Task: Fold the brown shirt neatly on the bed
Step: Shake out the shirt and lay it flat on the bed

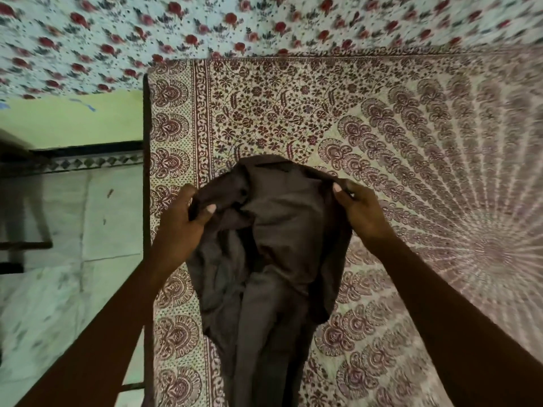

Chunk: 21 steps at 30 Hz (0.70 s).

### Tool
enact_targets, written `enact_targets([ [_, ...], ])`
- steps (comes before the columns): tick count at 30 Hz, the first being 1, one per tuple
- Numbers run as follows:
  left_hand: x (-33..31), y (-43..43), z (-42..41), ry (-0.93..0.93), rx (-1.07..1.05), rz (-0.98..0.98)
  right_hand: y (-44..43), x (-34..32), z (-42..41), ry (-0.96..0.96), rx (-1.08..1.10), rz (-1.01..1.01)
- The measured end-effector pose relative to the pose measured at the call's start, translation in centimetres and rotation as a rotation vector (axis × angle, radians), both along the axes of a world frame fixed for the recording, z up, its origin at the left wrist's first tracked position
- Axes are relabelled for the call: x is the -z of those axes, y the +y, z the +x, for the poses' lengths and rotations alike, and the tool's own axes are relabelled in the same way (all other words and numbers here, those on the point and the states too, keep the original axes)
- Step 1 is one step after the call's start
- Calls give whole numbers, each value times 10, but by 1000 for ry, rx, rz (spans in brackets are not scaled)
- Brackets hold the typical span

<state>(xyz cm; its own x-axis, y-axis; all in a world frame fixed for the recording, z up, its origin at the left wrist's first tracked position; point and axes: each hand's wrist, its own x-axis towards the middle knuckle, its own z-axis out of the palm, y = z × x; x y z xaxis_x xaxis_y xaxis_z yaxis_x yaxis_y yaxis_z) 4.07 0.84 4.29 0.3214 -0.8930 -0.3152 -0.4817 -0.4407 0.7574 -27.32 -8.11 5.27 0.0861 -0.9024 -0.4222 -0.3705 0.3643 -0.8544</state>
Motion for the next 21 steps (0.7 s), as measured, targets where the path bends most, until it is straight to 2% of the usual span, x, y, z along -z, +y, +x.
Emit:
enact_targets([
  [4, -83, 35, -7, -55, 70, -129, 23, -104, -46, 217, -75, -168],
  [8, -160, 62, -20, -174, 107, -223, 44, -198, -92, 582, -299, -273],
  [11, -210, 79, -45, -207, 114, -284, 59, -252, -131, 695, -181, -347],
  [14, -248, 97, -79, -201, 65, -348, 77, -292, -160, 611, -156, -359],
  [17, -276, 109, -111, -265, 18, -363, 95, -324, -192, 365, -177, -308],
  [19, -296, 113, -131, -357, 30, -381, 103, -344, -221, 213, -122, -321],
  [21, -320, 117, -149, -500, 35, -387, 105, -358, -252, 239, -171, -362],
])
